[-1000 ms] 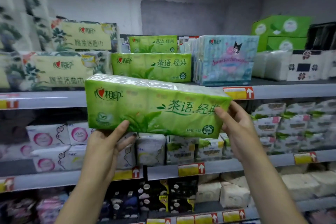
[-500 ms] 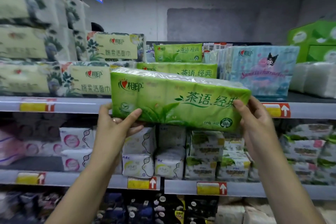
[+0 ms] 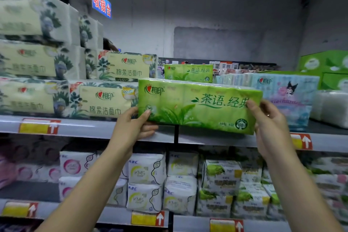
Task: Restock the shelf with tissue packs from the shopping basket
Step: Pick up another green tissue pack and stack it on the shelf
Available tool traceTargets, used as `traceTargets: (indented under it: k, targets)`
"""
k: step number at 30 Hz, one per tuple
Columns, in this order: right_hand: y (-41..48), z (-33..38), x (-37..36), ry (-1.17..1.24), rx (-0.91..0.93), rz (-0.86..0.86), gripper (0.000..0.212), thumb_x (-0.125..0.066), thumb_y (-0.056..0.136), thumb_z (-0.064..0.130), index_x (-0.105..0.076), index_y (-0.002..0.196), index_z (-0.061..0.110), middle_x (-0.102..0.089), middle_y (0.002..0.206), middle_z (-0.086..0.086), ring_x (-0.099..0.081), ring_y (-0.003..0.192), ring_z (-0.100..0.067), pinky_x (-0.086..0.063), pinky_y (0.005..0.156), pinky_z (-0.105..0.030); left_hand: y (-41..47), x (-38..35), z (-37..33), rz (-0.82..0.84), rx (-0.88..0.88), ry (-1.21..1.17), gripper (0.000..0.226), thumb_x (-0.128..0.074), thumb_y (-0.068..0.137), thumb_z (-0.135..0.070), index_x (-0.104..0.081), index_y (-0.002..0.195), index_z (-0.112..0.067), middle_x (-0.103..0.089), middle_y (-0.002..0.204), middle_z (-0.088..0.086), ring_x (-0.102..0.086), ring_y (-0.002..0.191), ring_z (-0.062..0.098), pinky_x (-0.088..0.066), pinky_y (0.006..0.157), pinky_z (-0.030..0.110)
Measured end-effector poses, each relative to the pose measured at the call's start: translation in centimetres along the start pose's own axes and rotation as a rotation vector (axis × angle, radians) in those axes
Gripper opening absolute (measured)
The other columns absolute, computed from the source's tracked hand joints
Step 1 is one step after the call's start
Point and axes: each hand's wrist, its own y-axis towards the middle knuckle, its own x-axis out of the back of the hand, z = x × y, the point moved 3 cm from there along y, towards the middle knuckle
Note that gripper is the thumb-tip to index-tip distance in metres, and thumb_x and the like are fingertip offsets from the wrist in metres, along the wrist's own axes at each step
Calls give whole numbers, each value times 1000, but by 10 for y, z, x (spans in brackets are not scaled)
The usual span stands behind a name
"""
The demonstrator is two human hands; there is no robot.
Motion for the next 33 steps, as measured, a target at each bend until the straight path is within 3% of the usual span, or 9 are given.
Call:
traceTargets:
  k: [2, 4, 10, 14, 17, 21, 24, 28, 33]
  targets:
    - [2, -1, 0, -36, 7, -30, 36, -59, 91, 17, -51, 125, 15, -55, 90, 21, -58, 75, 14, -44, 63, -3, 10, -3, 5, 29, 57, 73, 35, -55, 96, -15, -50, 129, -4, -65, 81, 19, -69, 51, 18, -59, 52, 26]
    - [5, 1, 1, -55, 22, -61, 28, -60, 91, 17, -51, 117, 19, -55, 90, 21, -56, 68, 20, -41, 60, 1, 18, -6, 8, 55, 91, 155, 43, -55, 96, -16, -45, 135, -1, -64, 73, 18, -66, 45, 18, -56, 44, 27]
    - [9, -1, -13, -165, 127, -58, 25, -59, 92, 22, -53, 117, 22, -57, 96, 22, -54, 81, 19, -42, 66, 1, 43, -7, 5, 70, 26, 364, 13, -54, 96, -12, -57, 99, 0, -63, 51, 15, -55, 34, 19, -47, 39, 24]
    - [12, 0, -26, -283, 219, -68, 61, -62, 83, 53, -56, 129, 15, -62, 127, -1, -57, 119, -15, -47, 102, -37, 48, -1, 10, -16, -95, 619, 23, -58, 94, -22, -61, 105, -2, -65, 48, 8, -58, 36, 20, -51, 48, 27]
    - [15, -10, -28, -352, 231, -64, 69, -55, 79, 63, -54, 132, 18, -58, 133, -2, -52, 126, -19, -42, 106, -48, 46, 2, 13, -103, -224, 799, 25, -59, 93, -32, -66, 98, -9, -67, 52, 4, -65, 46, 20, -59, 59, 38]
    - [11, -14, -37, -461, 265, -68, 49, -48, 97, 35, -40, 143, 21, -41, 149, 2, -36, 137, -14, -31, 114, -39, 37, 4, 11, -242, -421, 976, 32, -61, 90, -38, -67, 95, -8, -68, 61, 6, -66, 63, 28, -54, 59, 36]
    - [16, -21, -38, -535, 300, -19, 49, -42, 101, 21, -30, 148, 21, -29, 155, 5, -23, 142, -9, -21, 114, -27, 23, 5, 9, -326, -661, 1023, 32, -72, 83, -24, -69, 102, 2, -66, 57, 14, -62, 55, 35, -45, 51, 34]
    - [27, -33, -36, -611, 294, 22, 50, -40, 101, 17, -26, 149, 18, -22, 158, 1, -18, 145, -13, -16, 111, -21, 23, 4, 7, -298, -619, 1021, 35, -70, 85, -22, -68, 113, -1, -69, 62, 12, -65, 62, 35, -49, 57, 37]
    - [33, -37, -40, -713, 298, 67, 52, -40, 100, 8, -24, 148, 13, -18, 158, 0, -12, 143, -7, -11, 106, -13, 25, 0, 5, -278, -651, 1023, 27, -67, 87, -23, -73, 104, -3, -65, 55, 9, -62, 55, 31, -50, 54, 35]
